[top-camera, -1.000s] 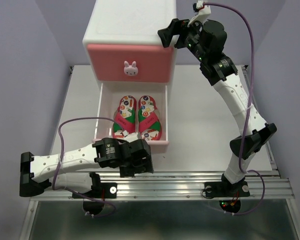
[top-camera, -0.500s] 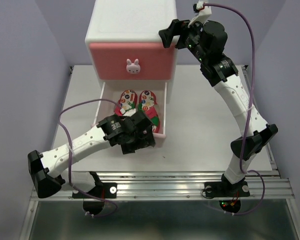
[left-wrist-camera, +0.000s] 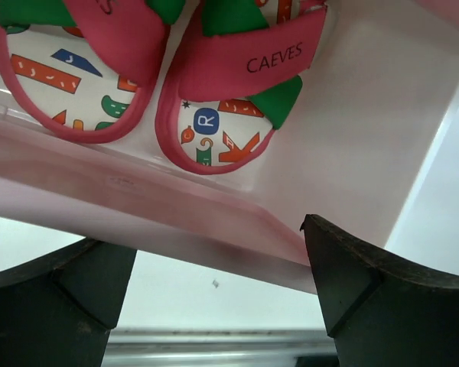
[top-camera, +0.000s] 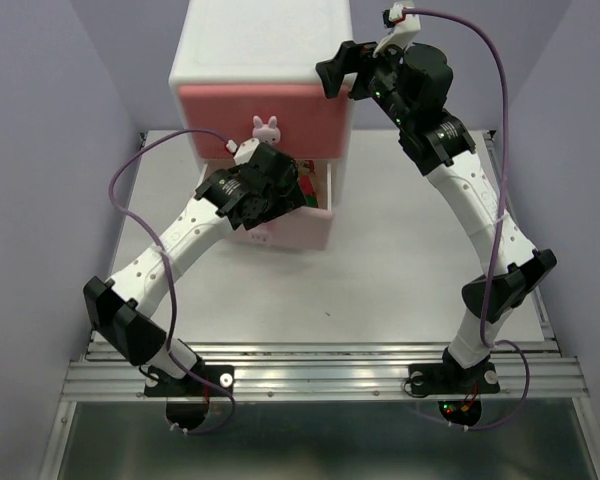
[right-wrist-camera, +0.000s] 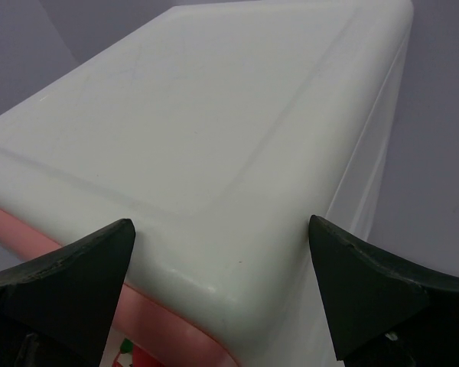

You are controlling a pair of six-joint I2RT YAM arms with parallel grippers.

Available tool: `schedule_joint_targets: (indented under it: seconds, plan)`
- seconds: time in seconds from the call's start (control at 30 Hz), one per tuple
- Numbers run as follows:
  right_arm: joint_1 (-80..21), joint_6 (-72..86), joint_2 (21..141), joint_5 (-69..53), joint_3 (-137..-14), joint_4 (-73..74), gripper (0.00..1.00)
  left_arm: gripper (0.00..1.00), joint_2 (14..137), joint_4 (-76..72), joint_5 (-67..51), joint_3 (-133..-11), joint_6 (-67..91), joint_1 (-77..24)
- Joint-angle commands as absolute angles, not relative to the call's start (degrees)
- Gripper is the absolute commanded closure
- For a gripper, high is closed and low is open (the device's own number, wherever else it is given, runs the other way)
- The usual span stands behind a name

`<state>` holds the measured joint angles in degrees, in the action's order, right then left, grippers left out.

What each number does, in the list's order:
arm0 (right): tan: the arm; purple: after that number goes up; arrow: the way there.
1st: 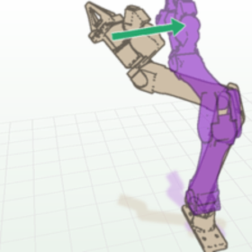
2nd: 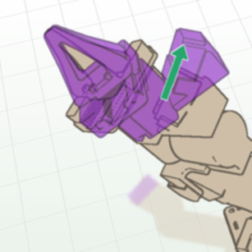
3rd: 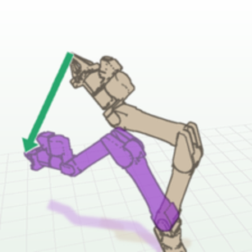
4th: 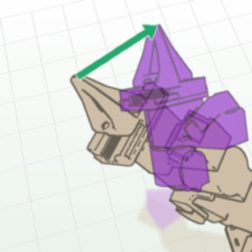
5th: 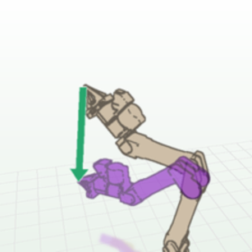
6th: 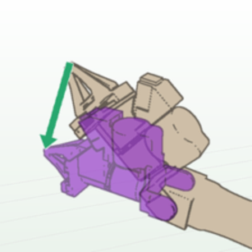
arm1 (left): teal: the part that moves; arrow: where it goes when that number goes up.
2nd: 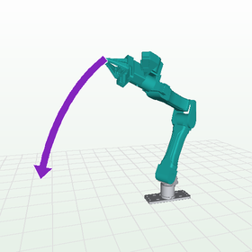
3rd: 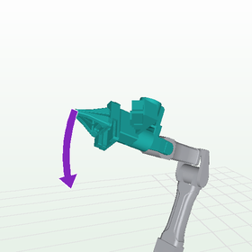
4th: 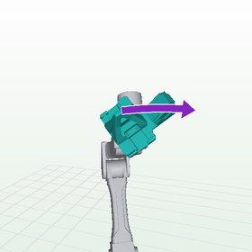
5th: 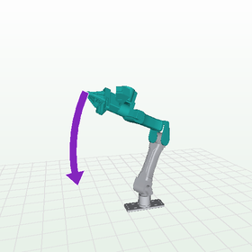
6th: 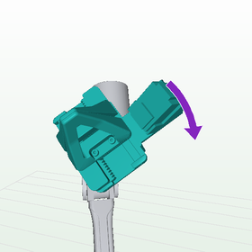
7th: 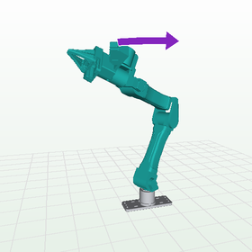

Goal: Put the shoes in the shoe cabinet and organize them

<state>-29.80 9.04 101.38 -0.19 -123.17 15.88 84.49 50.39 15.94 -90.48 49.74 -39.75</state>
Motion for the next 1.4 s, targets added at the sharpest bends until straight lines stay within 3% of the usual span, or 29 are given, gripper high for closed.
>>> schedule_joint_targets:
  seconds: [0.0, 0.2, 0.37, 0.53, 0.77, 1.1, 1.23, 1.37]
  plan:
    - [-30.9, 5.2, 103.4, -0.7, -121.3, 28.7, 0.00, 0.02, 92.1, 37.3, 22.6, -92.3, 45.0, -37.5]
    - [-30.9, 5.5, 102.4, -0.7, -118.7, 28.9, 0.00, 0.02, 94.7, 25.4, 22.3, -95.6, 47.5, -37.4]
    - [-30.9, 5.5, 101.4, -1.1, -117.3, 29.1, 0.00, 0.03, 97.6, 29.2, 21.5, -101.9, 45.0, -37.6]
    - [-30.9, 5.3, 100.5, -1.6, -115.9, 28.7, 0.00, 0.04, 90.9, 32.5, 24.0, -101.6, 40.3, -40.0]
    - [-30.9, 5.9, 100.2, -2.9, -114.5, 27.3, 0.00, 0.03, 76.2, 36.2, 21.8, -86.5, 44.9, -42.9]
    - [-30.9, 6.9, 98.6, -2.6, -112.3, 27.2, 0.00, 0.04, 68.1, 37.3, 20.1, -65.7, 53.9, -46.2]
    - [-30.9, 7.6, 99.3, -2.9, -113.6, 27.9, 0.00, 0.06, 72.2, 26.1, 20.5, -65.0, 53.8, -44.1]
    - [-30.9, 8.2, 99.7, -3.2, -114.7, 28.3, 0.00, 0.06, 82.0, 24.6, 24.5, -74.0, 52.3, -39.6]
